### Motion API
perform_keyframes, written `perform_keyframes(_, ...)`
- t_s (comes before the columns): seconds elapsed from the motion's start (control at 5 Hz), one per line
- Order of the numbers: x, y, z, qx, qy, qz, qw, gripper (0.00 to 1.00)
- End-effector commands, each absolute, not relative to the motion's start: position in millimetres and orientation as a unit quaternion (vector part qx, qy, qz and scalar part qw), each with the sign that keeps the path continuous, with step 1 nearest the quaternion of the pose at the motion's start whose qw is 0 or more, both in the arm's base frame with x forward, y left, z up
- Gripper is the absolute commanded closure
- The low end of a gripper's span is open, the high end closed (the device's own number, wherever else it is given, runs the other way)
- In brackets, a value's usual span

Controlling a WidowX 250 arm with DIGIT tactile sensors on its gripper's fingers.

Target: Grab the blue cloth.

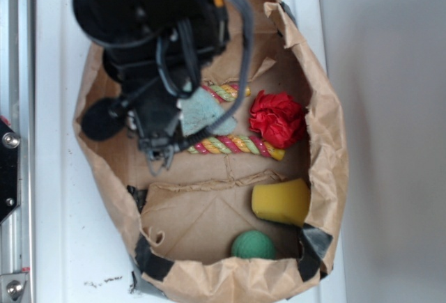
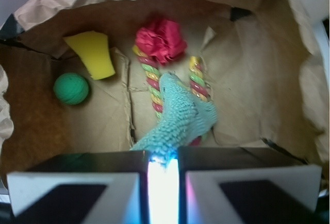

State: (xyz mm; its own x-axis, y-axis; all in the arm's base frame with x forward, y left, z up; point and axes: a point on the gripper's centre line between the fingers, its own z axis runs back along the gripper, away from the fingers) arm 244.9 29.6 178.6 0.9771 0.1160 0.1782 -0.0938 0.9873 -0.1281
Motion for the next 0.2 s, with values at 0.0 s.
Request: perform_keyframes(0.0, 244.4, 10.1, 194.4, -0.054, -0.114, 0.030, 0.992, 1.00)
